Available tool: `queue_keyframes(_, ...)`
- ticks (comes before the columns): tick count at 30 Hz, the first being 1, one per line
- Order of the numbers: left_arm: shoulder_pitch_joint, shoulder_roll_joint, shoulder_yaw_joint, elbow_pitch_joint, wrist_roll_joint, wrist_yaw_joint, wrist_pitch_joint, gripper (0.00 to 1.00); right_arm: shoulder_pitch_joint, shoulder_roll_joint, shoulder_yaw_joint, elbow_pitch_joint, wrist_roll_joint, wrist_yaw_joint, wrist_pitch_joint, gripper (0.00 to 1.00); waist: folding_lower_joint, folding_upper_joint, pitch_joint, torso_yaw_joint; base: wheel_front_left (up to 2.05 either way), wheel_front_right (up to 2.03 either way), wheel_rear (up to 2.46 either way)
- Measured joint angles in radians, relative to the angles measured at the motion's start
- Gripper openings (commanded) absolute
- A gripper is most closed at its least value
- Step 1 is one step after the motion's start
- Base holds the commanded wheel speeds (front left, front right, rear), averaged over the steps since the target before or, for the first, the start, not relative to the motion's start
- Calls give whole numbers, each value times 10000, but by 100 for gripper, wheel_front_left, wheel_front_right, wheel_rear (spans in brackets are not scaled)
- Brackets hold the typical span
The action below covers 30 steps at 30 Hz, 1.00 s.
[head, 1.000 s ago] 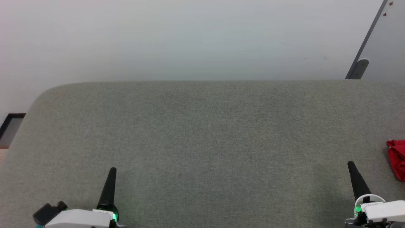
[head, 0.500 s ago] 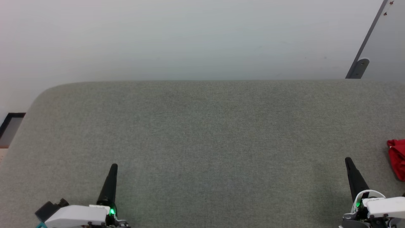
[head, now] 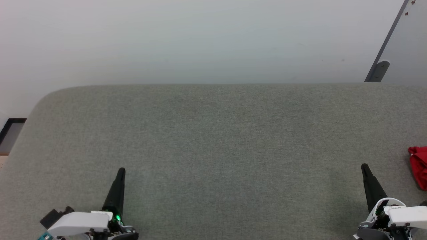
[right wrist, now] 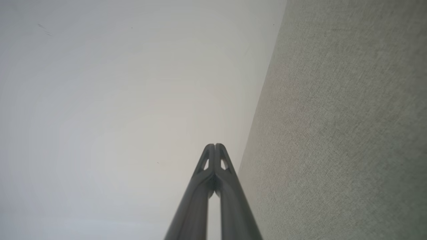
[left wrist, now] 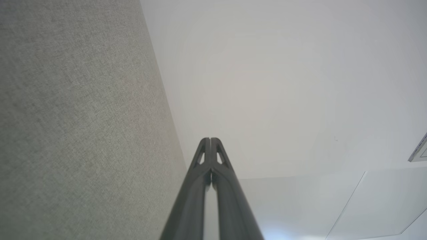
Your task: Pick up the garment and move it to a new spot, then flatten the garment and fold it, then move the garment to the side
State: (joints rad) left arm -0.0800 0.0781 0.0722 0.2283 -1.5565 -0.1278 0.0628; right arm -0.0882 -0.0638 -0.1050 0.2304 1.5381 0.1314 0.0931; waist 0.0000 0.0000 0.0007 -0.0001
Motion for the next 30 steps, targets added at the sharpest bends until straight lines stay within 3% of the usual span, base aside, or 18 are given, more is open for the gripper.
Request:
queue_keyframes(13,-228,-36,65,159,-811,-2,251,0,-124,98,-50,155,752,0,174,0,0,0,25,0,0,0,0)
queue_keyframes(30,-231,-79,128,167,-803,-2,305,0,-198,104,-63,159,757,0,188,0,0,0,25,1,0,0,0)
